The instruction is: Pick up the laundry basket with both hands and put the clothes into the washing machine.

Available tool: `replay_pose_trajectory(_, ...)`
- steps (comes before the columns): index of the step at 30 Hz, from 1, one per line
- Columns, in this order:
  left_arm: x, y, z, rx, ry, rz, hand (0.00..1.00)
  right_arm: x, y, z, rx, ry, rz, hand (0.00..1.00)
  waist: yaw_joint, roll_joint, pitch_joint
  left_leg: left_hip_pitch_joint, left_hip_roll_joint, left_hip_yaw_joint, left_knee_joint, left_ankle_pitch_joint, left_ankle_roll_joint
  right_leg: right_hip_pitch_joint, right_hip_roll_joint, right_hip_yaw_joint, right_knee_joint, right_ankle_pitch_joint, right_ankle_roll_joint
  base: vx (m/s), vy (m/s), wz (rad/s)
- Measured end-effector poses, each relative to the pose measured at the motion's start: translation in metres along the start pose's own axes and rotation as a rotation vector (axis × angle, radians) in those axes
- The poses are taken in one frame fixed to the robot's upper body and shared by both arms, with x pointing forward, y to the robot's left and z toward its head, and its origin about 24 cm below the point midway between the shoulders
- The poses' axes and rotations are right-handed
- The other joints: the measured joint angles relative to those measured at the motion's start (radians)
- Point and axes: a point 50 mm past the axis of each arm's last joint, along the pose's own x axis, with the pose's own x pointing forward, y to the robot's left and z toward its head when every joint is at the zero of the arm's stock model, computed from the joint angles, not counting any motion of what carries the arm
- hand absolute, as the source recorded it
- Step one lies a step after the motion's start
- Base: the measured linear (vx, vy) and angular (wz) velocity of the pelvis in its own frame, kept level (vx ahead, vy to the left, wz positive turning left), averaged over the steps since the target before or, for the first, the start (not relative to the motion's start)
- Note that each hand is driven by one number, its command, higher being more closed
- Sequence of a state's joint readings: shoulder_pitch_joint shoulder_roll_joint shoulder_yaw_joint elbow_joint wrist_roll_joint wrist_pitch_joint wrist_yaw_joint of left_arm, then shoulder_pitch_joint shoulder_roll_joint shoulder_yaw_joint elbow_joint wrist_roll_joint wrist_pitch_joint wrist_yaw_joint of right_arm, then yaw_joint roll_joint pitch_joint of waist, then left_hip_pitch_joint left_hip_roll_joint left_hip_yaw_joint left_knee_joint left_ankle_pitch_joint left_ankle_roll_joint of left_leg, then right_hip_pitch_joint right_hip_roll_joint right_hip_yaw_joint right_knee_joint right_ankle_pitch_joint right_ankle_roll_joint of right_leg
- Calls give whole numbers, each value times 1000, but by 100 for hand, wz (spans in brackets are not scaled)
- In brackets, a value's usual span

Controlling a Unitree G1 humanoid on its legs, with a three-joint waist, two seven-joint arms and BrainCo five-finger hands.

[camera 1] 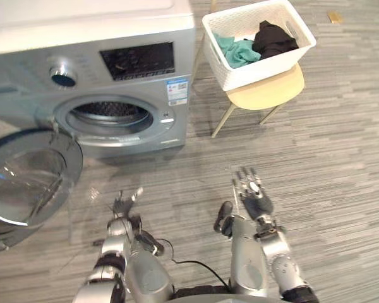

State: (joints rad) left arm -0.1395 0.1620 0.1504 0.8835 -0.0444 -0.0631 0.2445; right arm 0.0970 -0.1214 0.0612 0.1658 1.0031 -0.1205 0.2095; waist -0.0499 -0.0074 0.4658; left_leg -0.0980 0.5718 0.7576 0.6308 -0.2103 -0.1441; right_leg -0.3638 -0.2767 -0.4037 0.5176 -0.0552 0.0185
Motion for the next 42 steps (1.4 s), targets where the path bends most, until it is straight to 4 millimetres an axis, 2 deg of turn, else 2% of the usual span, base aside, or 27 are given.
replay_pose_trajectory(2,-16,0,-41,28,108,-3,0,-5,-7,15,-95,-54,-40,0,2,27,-55,76,-11,44,-48,-3,-13,24,9,-13,-12,-51,27,101,-75,-66)
replay_pose_trajectory(3,-30,4,-69,24,180,6,0,-2,-8,24,-182,-82,-62,0,8,37,-94,155,-34,84,-134,-4,-22,92,-45,-126,-20,-78,26,94,-47,-92)
replay_pose_trajectory(5,-48,15,-99,14,264,38,0,3,-3,28,-237,-102,-46,0,17,36,-162,205,-35,134,-162,18,-49,104,-78,-149,46,-94,33,92,-123,-85)
replay_pose_trajectory(6,-55,18,-110,11,296,49,0,5,-1,29,-245,-105,-36,0,18,27,-187,226,-31,153,-163,25,-62,109,-83,-149,57,-114,59,174,-224,-65)
replay_pose_trajectory(7,-65,25,-126,12,352,68,0,13,4,30,-265,-107,-15,0,19,44,-202,276,-2,163,-155,66,-73,127,-50,-170,68,-138,33,229,-279,-59)
replay_pose_trajectory(9,-78,31,-144,-14,424,98,0,23,9,29,-300,-98,-7,0,44,64,-229,278,105,107,-44,146,91,172,46,-162,37,-157,-6,227,-321,-85)
replay_pose_trajectory(10,-84,40,-151,-30,450,119,0,31,17,27,-341,-90,10,0,82,64,-234,278,162,67,37,268,291,212,113,-123,-7,-165,-29,258,-316,-131)
replay_pose_trajectory(11,-92,39,-160,-56,485,123,0,39,27,28,-372,-95,47,0,111,67,-244,222,188,-47,139,320,347,255,160,-85,-63,-164,-55,261,-288,-128)
replay_pose_trajectory(13,-99,28,-166,-80,510,86,0,52,38,29,-415,-98,83,0,125,64,-248,102,96,-207,290,207,220,278,180,-38,-108,-167,-75,229,-214,-81)
replay_pose_trajectory(14,-104,20,-169,-102,525,64,0,58,44,32,-427,-102,104,0,125,78,-250,23,19,-274,358,130,196,322,207,-28,-163,-160,-86,283,-219,-55)
replay_pose_trajectory(17,-106,18,-171,-149,534,64,0,66,51,24,-427,-72,131,0,168,95,-240,-55,-167,-264,293,35,148,450,258,7,-258,-166,-98,274,-122,-46)
replay_pose_trajectory(19,-103,18,-167,-183,517,66,0,74,64,17,-437,-50,179,0,180,101,-240,-131,-298,-278,146,28,141,500,276,22,-294,-180,-93,358,-61,-35)
replay_pose_trajectory(20,-101,18,-166,-187,512,68,0,76,68,15,-437,-46,194,0,181,100,-240,-151,-329,-282,101,31,137,507,280,23,-302,-184,-90,403,-15,-18)
replay_pose_trajectory(21,-100,18,-165,-198,509,71,0,79,78,9,-442,-32,234,0,192,113,-250,-173,-386,-280,-44,49,125,536,296,33,-315,-202,-63,333,-5,-27)
replay_pose_trajectory(22,-101,18,-166,-201,513,73,0,78,80,7,-441,-24,242,0,206,113,-252,-168,-386,-278,-87,64,125,541,307,43,-312,-217,-57,418,13,-48)
replay_pose_trajectory(23,-101,20,-166,-212,518,82,0,78,82,0,-429,-9,247,0,225,117,-259,-143,-388,-279,-105,29,234,556,311,63,-297,-246,-51,311,20,-33)
replay_pose_trajectory(24,-99,27,-166,-219,518,101,0,76,80,-12,-411,28,230,0,228,64,-264,-119,-424,-278,-108,-3,263,568,275,63,-241,-290,-17,456,1,-11)
replay_pose_trajectory(26,-95,21,-164,-232,523,90,0,73,77,-19,-398,51,213,0,224,51,-263,-78,-425,-293,-87,-49,278,508,235,43,16,-281,34,496,7,32)
replay_pose_trajectory(28,-92,19,-161,-225,522,79,0,72,79,-21,-428,57,225,0,223,44,-263,-19,-424,-307,-90,-66,277,424,179,79,291,-234,155,433,3,38)
replay_pose_trajectory(29,-89,17,-158,-224,513,74,0,72,82,-19,-450,46,240,0,223,41,-264,37,-445,-332,-132,-67,275,404,123,51,363,-252,114,443,-44,47)
replay_pose_trajectory(31,-82,19,-149,-221,467,75,0,72,91,-13,-454,12,276,0,212,42,-272,92,-472,-392,-208,-59,246,368,62,18,305,-287,48,325,-64,62)
replay_pose_trajectory(34,-65,15,-129,-191,398,42,0,72,95,0,-469,-34,298,0,174,38,-275,84,-482,-517,-233,-51,221,308,57,112,122,-289,41,254,-199,126)
replay_pose_trajectory(36,-52,7,-111,-163,341,-1,0,64,84,16,-509,-80,270,0,159,23,-282,66,-491,-637,-220,-50,178,274,61,312,-35,-236,83,234,-281,170)
replay_pose_trajectory(37,-50,9,-108,-157,331,1,0,62,83,18,-524,-87,266,0,156,16,-286,57,-496,-674,-208,-55,165,277,60,342,-73,-212,99,273,-370,166)
replay_pose_trajectory(38,-47,9,-104,-128,316,-10,0,58,83,21,-546,-103,268,0,150,-18,-296,30,-513,-739,-188,-60,139,286,53,381,-150,-152,125,260,-471,185)
replay_pose_trajectory(39,-43,14,-100,-97,302,-9,0,56,82,25,-583,-117,272,0,126,-30,-299,1,-518,-813,-151,-74,103,307,51,347,-168,-99,171,252,-492,193)
replay_pose_trajectory(42,-46,2,-99,-82,284,-53,0,51,73,42,-652,-154,246,0,135,18,-325,-46,-446,-951,-211,-30,21,353,131,180,-232,-106,114,171,-382,138)
